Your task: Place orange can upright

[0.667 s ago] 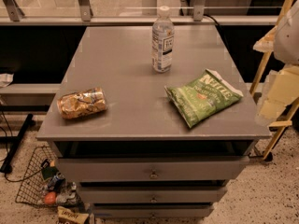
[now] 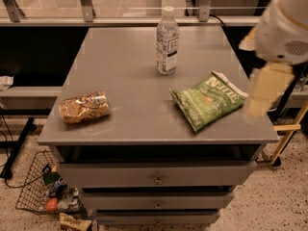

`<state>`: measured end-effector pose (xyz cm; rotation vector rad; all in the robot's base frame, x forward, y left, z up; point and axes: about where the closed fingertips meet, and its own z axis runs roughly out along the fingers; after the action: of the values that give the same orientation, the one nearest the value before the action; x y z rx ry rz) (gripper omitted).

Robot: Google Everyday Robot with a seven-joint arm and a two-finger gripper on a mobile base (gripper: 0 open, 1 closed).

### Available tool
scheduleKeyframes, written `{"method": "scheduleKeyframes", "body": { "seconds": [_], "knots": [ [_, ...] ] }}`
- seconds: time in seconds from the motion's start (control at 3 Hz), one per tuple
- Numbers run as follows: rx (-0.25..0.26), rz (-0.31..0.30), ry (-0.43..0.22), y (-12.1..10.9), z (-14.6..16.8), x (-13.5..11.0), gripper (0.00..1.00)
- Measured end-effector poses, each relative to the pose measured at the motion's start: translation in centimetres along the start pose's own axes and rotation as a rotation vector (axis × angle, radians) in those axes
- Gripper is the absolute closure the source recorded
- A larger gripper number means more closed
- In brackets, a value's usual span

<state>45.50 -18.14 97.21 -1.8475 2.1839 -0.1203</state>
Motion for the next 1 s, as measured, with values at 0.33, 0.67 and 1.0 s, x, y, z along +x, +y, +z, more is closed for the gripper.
{"method": "scheduleKeyframes", "body": {
  "seconds": [0.33,0.67,1.0],
  "knots": [
    [-0.055,-0.181,0.042,-1.3,3.5,-8.3,0.0],
    [-0.11,-0.335,0.044,-1.0,6.7,-16.0,0.0],
    [-0.188,-0.454,-0.037,0.5,9.4,-23.7,0.0]
  ]
}}
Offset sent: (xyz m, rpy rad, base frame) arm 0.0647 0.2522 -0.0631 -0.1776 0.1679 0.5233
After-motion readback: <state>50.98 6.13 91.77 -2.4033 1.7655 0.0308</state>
